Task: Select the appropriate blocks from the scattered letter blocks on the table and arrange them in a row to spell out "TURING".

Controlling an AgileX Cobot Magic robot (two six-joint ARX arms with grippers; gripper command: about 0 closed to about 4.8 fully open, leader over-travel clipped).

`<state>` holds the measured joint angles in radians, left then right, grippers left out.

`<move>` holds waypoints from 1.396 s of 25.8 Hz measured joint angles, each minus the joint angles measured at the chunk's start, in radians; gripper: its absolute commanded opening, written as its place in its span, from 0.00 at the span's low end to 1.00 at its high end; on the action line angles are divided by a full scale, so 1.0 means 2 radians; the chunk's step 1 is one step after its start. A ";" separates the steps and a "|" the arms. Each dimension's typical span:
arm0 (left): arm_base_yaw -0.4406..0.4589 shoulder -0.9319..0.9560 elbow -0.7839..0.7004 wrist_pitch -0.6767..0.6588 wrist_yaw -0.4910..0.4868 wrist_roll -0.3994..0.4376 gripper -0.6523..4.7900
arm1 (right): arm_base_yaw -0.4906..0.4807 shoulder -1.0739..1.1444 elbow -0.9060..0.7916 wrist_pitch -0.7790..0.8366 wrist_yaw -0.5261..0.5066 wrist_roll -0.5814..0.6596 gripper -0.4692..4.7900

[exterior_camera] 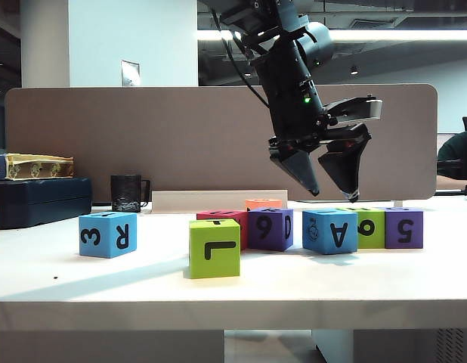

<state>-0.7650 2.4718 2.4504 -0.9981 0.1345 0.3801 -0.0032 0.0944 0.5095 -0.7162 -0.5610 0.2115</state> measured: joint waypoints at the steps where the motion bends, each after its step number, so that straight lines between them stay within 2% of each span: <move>1: 0.001 0.000 0.000 0.000 0.000 0.000 0.88 | 0.000 0.000 0.000 0.000 0.000 0.000 0.09; 16: 0.009 0.027 -0.001 -0.018 0.008 0.000 0.87 | 0.000 0.000 0.000 0.000 0.000 0.000 0.09; 19: 0.007 0.027 -0.001 -0.017 0.010 0.000 0.82 | 0.000 0.000 0.000 0.000 -0.001 0.000 0.09; 22: 0.005 0.030 -0.001 -0.018 0.010 -0.007 0.67 | 0.000 0.000 0.000 0.000 -0.001 0.000 0.09; 24: 0.004 0.031 -0.001 -0.018 0.009 -0.008 0.62 | 0.000 0.000 0.000 0.000 -0.001 0.000 0.09; 29: 0.003 0.031 -0.001 -0.026 0.009 -0.012 0.62 | 0.000 0.000 0.000 0.000 -0.001 0.000 0.09; 36: 0.002 0.029 0.000 -0.047 -0.026 -0.030 0.62 | 0.000 0.000 0.000 0.000 -0.001 0.000 0.09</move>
<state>-0.7620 2.5294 2.4512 -1.0912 0.0834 0.3202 -0.0036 0.0944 0.5095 -0.7155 -0.5621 0.2115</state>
